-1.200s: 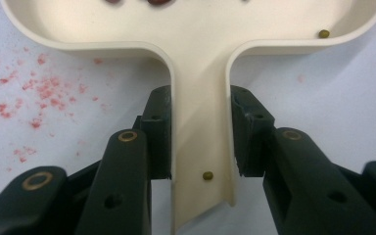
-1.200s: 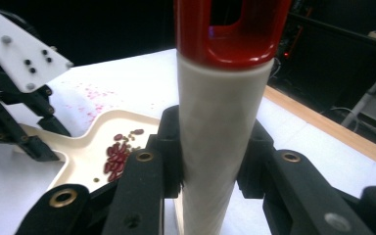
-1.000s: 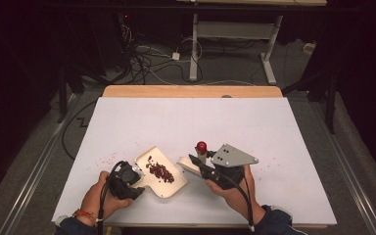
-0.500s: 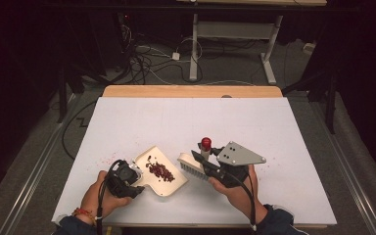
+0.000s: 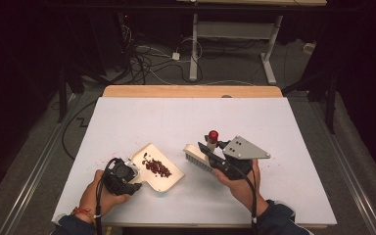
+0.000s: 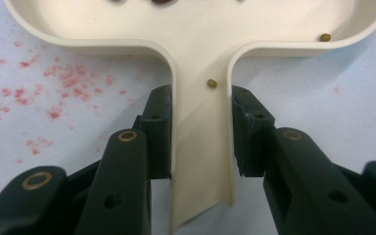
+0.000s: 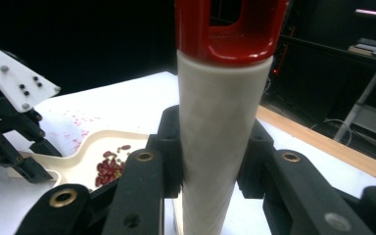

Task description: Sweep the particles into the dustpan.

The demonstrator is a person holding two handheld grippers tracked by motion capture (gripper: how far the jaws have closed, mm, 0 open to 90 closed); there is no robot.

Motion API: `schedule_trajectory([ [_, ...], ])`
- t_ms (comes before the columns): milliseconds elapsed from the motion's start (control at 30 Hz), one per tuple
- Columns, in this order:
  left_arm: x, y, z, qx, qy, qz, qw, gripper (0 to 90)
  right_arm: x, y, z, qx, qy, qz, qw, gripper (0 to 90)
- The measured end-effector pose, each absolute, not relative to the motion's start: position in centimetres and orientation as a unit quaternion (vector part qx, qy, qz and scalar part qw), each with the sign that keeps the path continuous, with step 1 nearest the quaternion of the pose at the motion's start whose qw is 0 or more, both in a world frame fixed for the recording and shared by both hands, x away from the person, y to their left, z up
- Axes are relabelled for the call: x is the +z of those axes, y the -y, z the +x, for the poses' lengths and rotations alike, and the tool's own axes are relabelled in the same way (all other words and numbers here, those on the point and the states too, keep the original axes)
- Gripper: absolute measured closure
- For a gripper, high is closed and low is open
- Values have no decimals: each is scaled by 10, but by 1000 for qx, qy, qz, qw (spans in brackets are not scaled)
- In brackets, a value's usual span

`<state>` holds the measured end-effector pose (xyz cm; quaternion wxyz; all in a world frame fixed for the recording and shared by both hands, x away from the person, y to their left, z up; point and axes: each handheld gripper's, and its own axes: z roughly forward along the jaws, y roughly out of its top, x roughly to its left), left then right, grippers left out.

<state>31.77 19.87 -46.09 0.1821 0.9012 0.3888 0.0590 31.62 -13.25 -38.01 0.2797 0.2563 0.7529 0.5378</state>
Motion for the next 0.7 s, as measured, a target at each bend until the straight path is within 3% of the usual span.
schedule_trajectory([
  [700,-461,-215,331,68,-431,878,199,636,-358,214,335,518,-746,314,276,692],
])
